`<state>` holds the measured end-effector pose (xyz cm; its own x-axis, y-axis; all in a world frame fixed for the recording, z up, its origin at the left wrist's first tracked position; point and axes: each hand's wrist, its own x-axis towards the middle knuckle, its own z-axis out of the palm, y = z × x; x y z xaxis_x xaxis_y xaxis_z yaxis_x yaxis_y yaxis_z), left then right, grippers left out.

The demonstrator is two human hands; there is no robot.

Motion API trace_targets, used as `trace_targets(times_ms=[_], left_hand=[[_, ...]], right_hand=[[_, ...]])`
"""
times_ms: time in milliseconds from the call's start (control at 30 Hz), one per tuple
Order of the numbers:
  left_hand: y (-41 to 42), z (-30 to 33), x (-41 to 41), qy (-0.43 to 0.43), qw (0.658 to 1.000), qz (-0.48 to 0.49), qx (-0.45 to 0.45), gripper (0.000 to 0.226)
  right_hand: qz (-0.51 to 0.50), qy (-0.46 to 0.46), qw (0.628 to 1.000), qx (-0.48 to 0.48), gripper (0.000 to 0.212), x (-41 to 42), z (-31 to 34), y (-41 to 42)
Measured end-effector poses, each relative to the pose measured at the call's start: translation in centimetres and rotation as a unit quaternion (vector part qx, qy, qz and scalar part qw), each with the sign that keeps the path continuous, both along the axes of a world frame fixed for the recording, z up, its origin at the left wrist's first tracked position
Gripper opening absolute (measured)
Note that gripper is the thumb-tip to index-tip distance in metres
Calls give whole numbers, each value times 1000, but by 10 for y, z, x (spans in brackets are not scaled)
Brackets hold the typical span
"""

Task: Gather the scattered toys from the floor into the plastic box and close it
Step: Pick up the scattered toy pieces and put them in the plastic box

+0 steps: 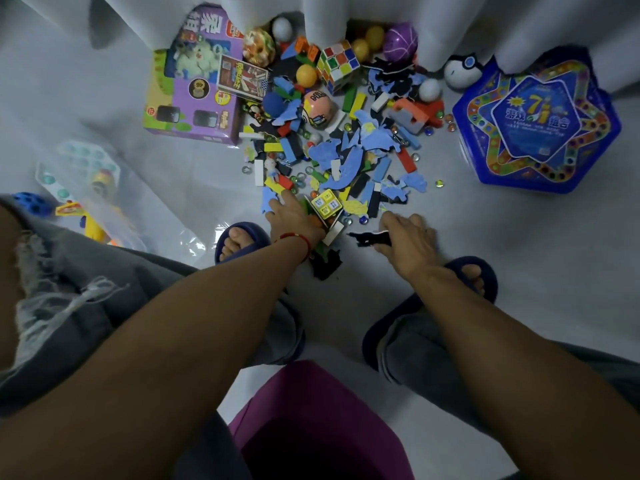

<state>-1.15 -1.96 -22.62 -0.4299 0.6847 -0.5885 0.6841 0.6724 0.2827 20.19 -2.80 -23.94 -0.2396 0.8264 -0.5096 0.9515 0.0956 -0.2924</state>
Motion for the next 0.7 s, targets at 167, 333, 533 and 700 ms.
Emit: trace_targets(times_ms=[167, 333, 533, 700], left_hand=[[4, 6, -3, -53, 997, 56, -10, 81], [-1, 14, -8, -99, 990, 100, -13, 80], [-15, 48, -13, -140, 967, 210, -30, 82], [-7, 105, -32, -281, 894, 347, 20, 68]], right_hand=[[-386, 173, 904, -59, 38, 19, 13, 3], [-518, 256, 811, -92, 11, 44, 28, 0], [-515, 354, 766, -150, 17, 15, 54, 5], [-423, 424, 783, -168, 18, -59, 108, 33]])
